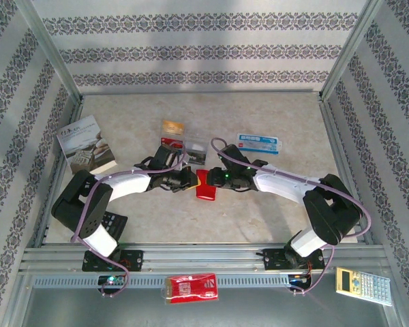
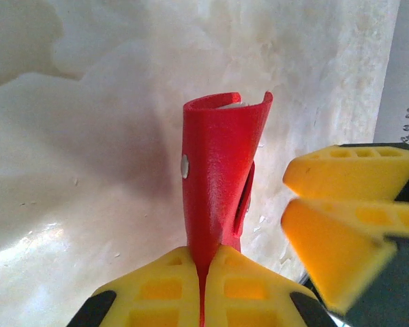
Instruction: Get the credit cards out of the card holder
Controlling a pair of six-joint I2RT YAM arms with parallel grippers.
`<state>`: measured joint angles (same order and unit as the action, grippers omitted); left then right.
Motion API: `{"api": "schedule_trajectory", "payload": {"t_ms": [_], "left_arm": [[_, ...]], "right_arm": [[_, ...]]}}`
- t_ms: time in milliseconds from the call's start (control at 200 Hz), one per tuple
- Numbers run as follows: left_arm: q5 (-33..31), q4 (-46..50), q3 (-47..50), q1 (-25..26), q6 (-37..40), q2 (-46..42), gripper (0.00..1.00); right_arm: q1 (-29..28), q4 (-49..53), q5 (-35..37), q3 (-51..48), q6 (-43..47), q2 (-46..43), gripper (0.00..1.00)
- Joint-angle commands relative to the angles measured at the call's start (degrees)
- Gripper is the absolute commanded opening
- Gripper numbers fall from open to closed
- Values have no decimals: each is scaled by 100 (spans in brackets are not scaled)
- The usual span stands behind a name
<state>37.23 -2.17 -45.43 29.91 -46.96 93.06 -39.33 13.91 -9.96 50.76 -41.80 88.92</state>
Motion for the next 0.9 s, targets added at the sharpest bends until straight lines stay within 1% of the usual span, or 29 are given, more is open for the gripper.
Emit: {"api": "schedule_trajectory", "payload": {"t_ms": [0,115,250,450,540,735,894], "left_arm": [[-58,-7,-30,50,79,-95,0],[-67,10,-46,50,73,-61,0],[-58,-1,-51,58,70,-11,0],[-39,-2,-69,50,70,46,0],[-73,104,-83,50,72,72,0],[-246,515,-151,50,184,90,0],[-355,726,-203,51,260,124,0]], "right_arm": [[-165,134,-67,227,89,140,50],[-221,138,-48,253,24,311,50],[-235,196,-15,256,-12,453,46],[-234,339,38,298,-24,755,46],[-216,546,351,335,-90,802,44],[-105,1041,1175,290,-351,702,35],[-105,1322,1632,306,-467,610,29]]}}
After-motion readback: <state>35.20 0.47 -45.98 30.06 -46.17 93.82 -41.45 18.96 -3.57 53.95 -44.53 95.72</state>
